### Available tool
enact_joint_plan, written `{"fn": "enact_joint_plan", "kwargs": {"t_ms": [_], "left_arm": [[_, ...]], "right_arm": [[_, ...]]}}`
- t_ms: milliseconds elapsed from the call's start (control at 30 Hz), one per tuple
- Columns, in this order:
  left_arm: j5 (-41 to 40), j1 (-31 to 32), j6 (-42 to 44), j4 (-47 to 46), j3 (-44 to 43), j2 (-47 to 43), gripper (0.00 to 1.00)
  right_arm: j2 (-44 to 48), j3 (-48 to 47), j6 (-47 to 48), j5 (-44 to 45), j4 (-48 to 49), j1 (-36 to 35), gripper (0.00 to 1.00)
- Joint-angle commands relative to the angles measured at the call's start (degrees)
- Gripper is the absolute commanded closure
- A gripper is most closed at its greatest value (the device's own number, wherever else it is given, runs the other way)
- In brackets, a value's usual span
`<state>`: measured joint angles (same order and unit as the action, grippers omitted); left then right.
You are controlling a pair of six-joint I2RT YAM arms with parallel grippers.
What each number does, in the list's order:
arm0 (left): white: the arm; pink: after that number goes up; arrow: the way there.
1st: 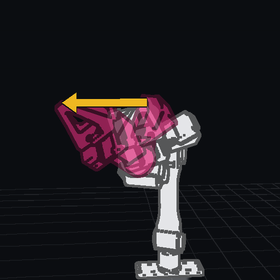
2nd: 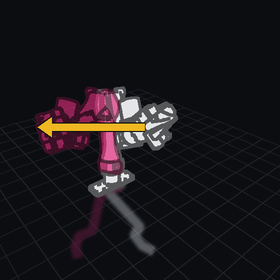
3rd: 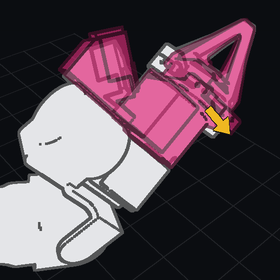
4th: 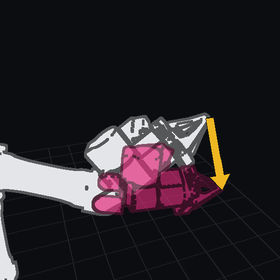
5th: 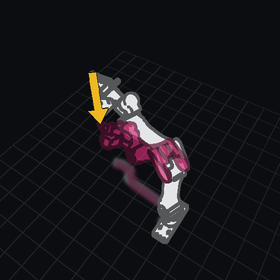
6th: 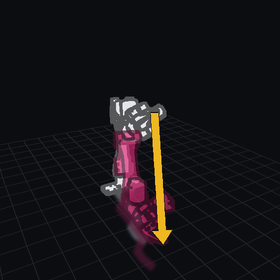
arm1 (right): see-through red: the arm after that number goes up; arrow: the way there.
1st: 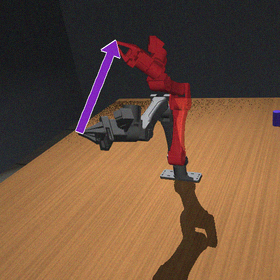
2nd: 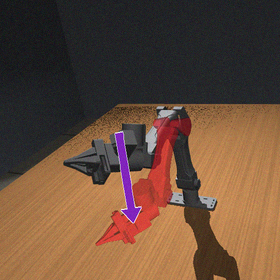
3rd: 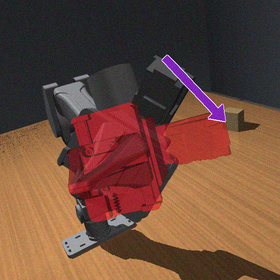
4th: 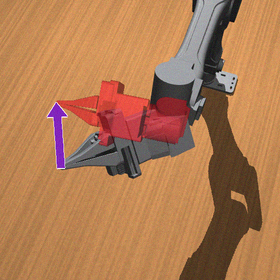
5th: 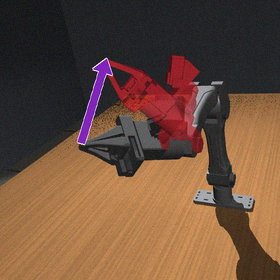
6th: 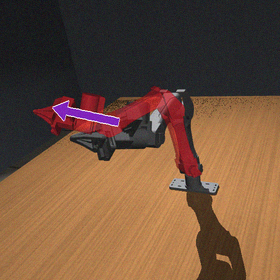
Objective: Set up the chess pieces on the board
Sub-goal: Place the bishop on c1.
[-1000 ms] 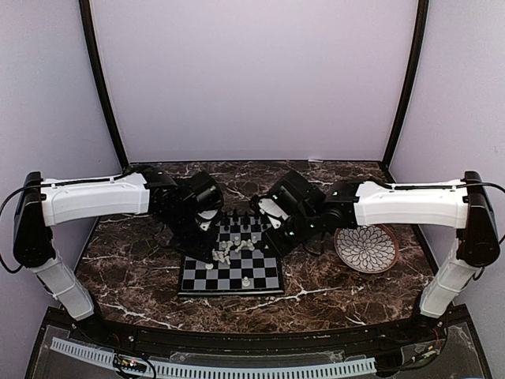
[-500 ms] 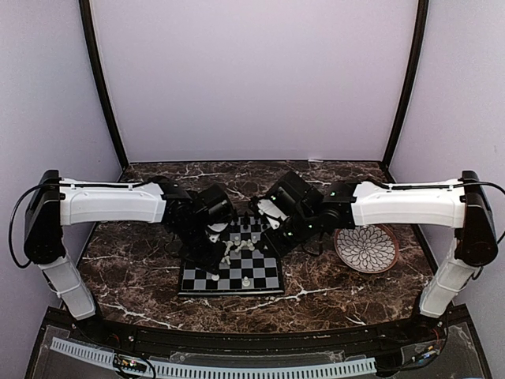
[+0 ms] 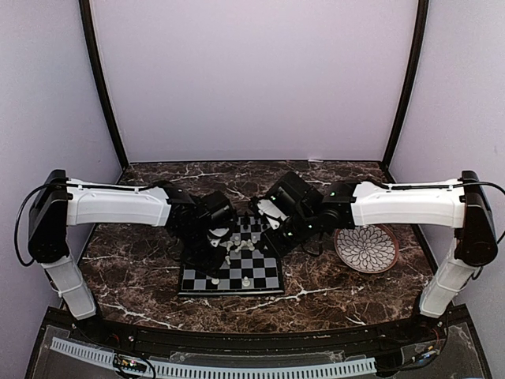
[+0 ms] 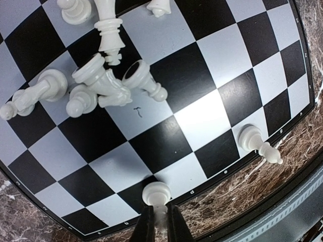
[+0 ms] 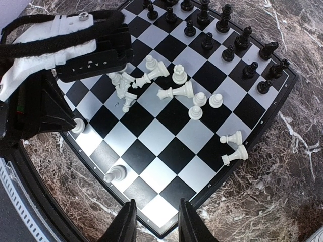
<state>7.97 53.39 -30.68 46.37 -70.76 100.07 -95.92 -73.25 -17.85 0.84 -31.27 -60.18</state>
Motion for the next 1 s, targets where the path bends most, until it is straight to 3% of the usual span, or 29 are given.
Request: {"fn": "enact_joint_plan", "kwargs": {"t_ms": [0,800,867,967], "left_arm": [[0.3,0.2,-0.3,0.1,1.0,0.7,0.97],[-4.7,1.3,-2.5,5.0,-0.3,-0.2,0.98],[-4.6,1.3,-2.5,5.0,-0.4,0.0,0.97],[-4.2,1.4,-2.1,4.6,-0.5,0.0,0.86]], "right_arm": [[-0.4,-0.8,0.5,-0.1,0.8,0.3,0.7],[-1.4,-1.8,0.9,-0.3,0.8,0.3,0.7],[-1.5,-1.9,0.9,-0.3,0.8,0.3,0.7],[-1.4,-1.8,1.0,-0.3,0.8,0.3,0.7]]}}
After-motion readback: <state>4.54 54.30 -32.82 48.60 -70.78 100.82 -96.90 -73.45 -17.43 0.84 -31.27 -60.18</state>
